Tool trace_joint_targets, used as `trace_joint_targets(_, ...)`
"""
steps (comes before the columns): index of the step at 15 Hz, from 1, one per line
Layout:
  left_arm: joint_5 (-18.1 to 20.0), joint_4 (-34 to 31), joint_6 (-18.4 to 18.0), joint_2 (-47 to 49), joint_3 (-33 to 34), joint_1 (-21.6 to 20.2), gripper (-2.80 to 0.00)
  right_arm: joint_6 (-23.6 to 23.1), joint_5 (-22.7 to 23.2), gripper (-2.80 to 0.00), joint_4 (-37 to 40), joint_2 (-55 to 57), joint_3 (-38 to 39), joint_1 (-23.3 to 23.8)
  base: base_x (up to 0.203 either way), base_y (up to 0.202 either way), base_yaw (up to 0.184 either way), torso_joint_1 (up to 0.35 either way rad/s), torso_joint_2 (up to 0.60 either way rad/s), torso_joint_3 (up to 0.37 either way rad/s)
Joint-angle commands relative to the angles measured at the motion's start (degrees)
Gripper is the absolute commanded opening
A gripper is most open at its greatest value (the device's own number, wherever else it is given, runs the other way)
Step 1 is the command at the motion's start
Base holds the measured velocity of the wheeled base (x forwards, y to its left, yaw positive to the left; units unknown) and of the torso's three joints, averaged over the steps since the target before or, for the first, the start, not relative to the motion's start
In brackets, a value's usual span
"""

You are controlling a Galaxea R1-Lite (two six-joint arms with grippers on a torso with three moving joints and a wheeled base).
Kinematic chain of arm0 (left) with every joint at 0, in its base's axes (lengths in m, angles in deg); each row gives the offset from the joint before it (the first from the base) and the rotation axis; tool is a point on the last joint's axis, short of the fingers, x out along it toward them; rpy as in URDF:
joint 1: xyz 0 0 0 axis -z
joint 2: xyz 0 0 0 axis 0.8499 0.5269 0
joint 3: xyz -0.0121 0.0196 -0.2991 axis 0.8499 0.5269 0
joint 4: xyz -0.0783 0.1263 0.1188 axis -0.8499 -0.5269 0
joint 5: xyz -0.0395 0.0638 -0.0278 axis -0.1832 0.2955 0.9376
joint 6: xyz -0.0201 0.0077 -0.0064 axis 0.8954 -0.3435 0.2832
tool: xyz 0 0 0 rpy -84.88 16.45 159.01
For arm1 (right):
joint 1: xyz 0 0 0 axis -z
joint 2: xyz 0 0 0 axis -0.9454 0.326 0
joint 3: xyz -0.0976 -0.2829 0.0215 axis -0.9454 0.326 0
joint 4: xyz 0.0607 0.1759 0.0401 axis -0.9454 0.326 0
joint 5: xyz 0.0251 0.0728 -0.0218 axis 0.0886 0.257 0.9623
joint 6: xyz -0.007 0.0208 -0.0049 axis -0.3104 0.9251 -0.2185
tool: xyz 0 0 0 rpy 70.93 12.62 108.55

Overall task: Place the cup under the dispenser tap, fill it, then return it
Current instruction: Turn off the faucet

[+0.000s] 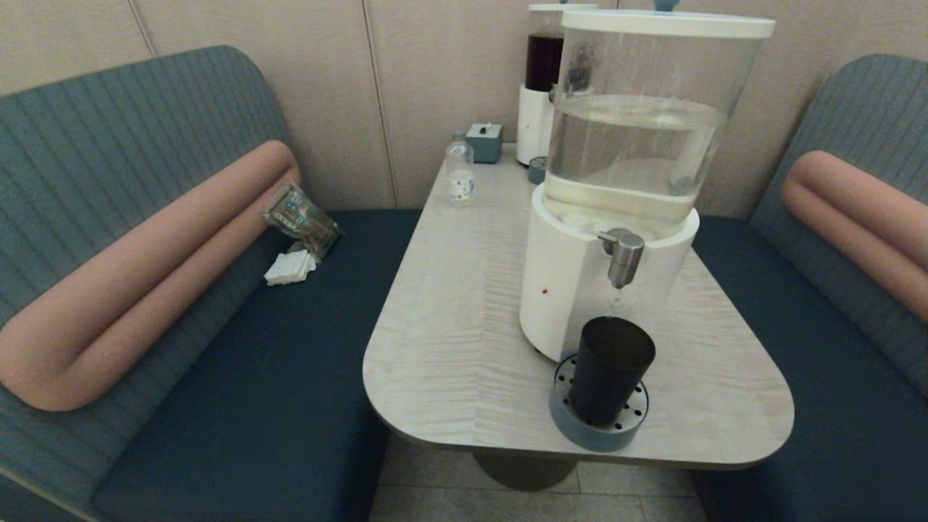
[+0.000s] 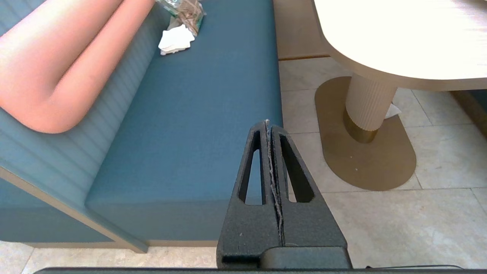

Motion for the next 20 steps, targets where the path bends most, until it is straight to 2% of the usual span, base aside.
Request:
trace_joint_targets(1,0.0,0.0,0.0,0.1,0.0,0.0,-2.8,-0.5,-0.5,-2.8,-5.2,-1.0,6.1,0.0,0.0,0.0,0.0,0.0,0.0,0.0)
trace_joint_targets(3,0.0,0.0,0.0,0.1,0.0,0.0,-2.8,-0.7,-0.1,-2.8,-7.6,-1.1,9.2,0.0,0.0,0.0,0.0,0.0,0.0,0.0)
trace_joint_targets(8,0.0,0.0,0.0,0.1,0.0,0.0,-2.8,-0.4,0.5,-2.8,3.4,-1.1,9.2,0.0,0.0,0.0,0.0,0.0,0.0,0.0)
trace_joint_targets(11,0.0,0.0,0.0,0.1,0.0,0.0,-2.8,1.8,0.7,-2.8,7.3,-1.0,9.1,0.0,0.0,0.0,0.0,0.0,0.0,0.0)
trace_joint_targets(14,0.0,0.0,0.0,0.1,0.0,0.0,-2.8,4.5,0.8,-2.8,6.6,-1.0,9.1,-0.1,0.0,0.0,0.0,0.0,0.0,0.0)
trace_joint_targets(20,0.5,-0.9,-0.7,0.1,-0.3,0.0,-2.8,5.2,0.5,-2.8,6.6,-1.0,9.2,-0.1,0.0,0.0,0.0,0.0,0.0,0.0)
